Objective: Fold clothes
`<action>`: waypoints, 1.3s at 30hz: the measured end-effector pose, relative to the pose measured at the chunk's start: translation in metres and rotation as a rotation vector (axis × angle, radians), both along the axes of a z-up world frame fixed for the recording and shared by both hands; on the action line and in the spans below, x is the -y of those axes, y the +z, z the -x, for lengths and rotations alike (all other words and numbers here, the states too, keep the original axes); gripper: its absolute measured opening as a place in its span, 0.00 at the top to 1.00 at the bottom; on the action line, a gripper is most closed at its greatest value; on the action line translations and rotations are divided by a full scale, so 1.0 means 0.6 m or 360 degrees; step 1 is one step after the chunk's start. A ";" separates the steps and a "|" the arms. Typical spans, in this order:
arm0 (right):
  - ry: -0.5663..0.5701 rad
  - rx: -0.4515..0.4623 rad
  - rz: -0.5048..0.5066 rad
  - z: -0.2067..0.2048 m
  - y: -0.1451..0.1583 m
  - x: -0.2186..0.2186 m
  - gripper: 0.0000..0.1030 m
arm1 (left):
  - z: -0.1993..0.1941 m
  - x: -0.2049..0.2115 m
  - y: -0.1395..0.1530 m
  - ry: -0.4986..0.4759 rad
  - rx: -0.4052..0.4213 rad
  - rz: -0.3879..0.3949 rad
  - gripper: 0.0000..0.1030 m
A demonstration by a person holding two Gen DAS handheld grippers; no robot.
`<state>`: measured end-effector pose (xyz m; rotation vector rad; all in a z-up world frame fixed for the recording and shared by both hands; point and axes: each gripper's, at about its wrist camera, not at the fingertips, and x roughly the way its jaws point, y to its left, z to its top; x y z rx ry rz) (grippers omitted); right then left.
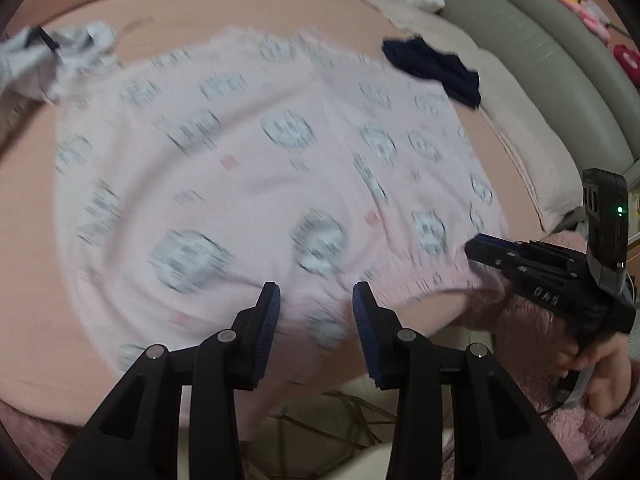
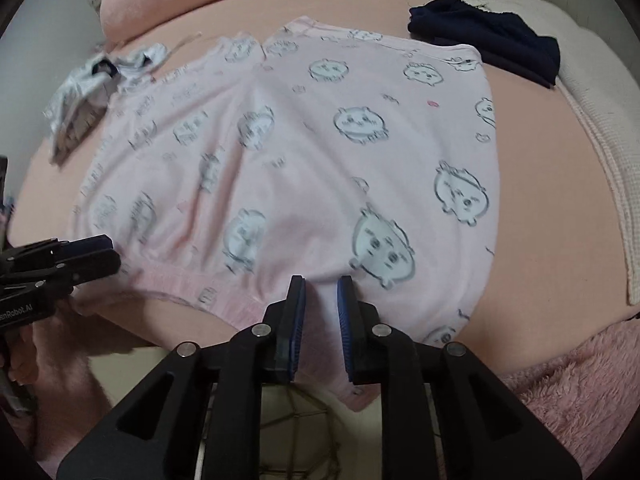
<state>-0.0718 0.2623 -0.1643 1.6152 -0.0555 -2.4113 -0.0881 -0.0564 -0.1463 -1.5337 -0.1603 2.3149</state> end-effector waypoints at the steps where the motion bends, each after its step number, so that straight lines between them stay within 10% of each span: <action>1: 0.0020 -0.0014 0.0028 0.011 0.010 0.003 0.85 | 0.013 0.019 0.009 0.0034 -0.0028 0.0028 0.61; 10: 0.0302 -0.0244 -0.0009 0.209 0.080 0.108 0.65 | 0.174 0.243 -0.010 0.0580 -0.0057 0.0138 0.61; 24: 0.0391 -0.0098 -0.0144 0.488 -0.014 0.270 0.49 | 0.294 0.302 -0.080 0.0584 0.0035 0.0026 0.62; 28: 0.0604 0.0082 -0.0011 0.517 -0.049 0.299 0.89 | 0.307 0.295 -0.080 0.0525 -0.0017 0.0002 0.92; 39: 0.0644 0.0009 0.0075 0.529 -0.050 0.306 0.94 | 0.310 0.301 -0.081 0.0587 -0.0097 0.0113 0.94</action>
